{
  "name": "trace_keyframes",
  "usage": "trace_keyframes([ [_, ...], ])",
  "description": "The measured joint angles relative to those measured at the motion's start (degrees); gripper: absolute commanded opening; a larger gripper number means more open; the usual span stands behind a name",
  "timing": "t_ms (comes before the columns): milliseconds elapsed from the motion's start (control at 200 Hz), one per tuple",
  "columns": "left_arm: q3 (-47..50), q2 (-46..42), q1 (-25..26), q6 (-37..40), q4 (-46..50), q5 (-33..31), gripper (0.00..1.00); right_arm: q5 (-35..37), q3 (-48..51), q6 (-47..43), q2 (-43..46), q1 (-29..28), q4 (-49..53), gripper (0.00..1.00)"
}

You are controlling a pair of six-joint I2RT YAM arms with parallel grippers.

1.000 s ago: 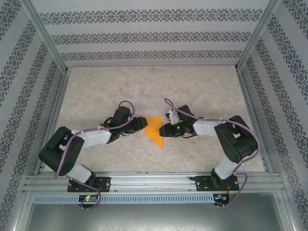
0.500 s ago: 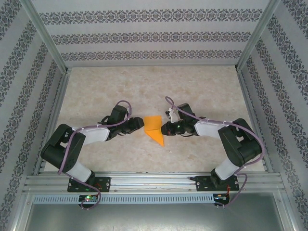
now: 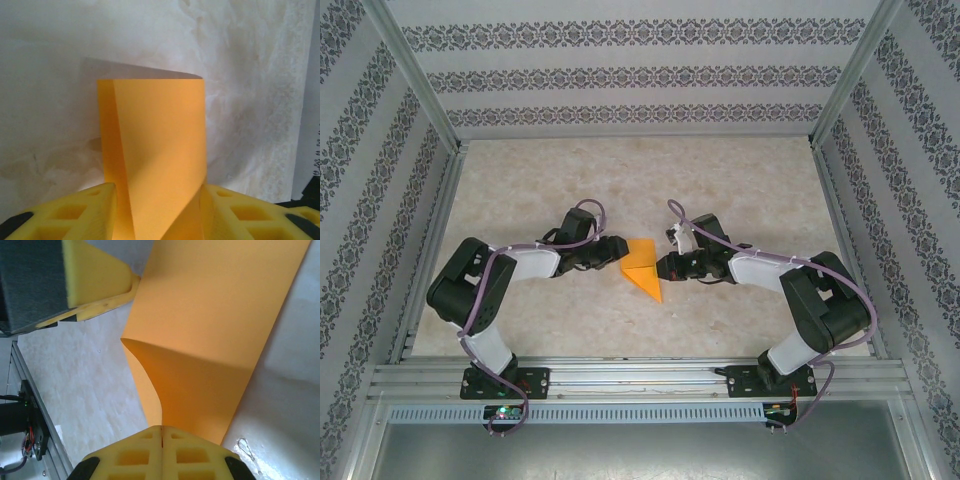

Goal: Fold a paper plane with a square sheet of paper (fold left side to right side)
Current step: Fourth fold the wing at the center of the table.

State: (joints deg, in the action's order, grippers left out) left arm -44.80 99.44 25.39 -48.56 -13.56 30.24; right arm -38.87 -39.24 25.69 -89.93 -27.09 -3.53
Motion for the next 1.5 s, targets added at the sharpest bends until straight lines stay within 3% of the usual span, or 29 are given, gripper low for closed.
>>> trace_keyframes([
  [305,-1.31,3.34,0.0,0.59,-0.02,1.25,0.23,-0.42,0.39,0.02,0.22,0.37,-0.13,0.0],
  [420,-1.77,3.34,-0.02,1.29,-0.04,1.09,0.15,-0.37,0.52,0.22,0.33,0.74,-0.15,0.2],
  [520,-1.81,3.34,0.0,1.7,-0.02,1.05,0.14,0.63,1.14,0.28,1.44,0.74,0.46,0.33],
  [669,-1.84,3.34,0.0,1.7,-0.11,1.31,0.14,3.58,1.27,-0.44,4.17,0.72,2.93,0.43],
  [869,-1.84,3.17,0.04,1.66,-0.39,1.99,0.15,15.23,0.46,-2.23,10.54,-2.89,12.44,0.46],
  [989,-1.86,2.27,0.04,1.55,-1.01,2.45,0.14,25.4,-1.18,-2.75,13.81,-9.57,19.41,0.36],
  [1104,-1.86,0.92,0.04,1.22,-1.88,2.73,0.15,34.67,-3.61,-1.62,14.56,-16.83,24.72,0.34],
  [1309,-1.86,0.46,0.15,0.55,-2.45,2.8,0.14,46.16,-7.89,0.7,9.94,-25.94,29.9,0.41],
  [1499,-2.36,0.37,0.37,0.33,-2.47,2.78,0.15,52.09,-12.07,2.16,1.95,-30.4,31.58,0.43],
])
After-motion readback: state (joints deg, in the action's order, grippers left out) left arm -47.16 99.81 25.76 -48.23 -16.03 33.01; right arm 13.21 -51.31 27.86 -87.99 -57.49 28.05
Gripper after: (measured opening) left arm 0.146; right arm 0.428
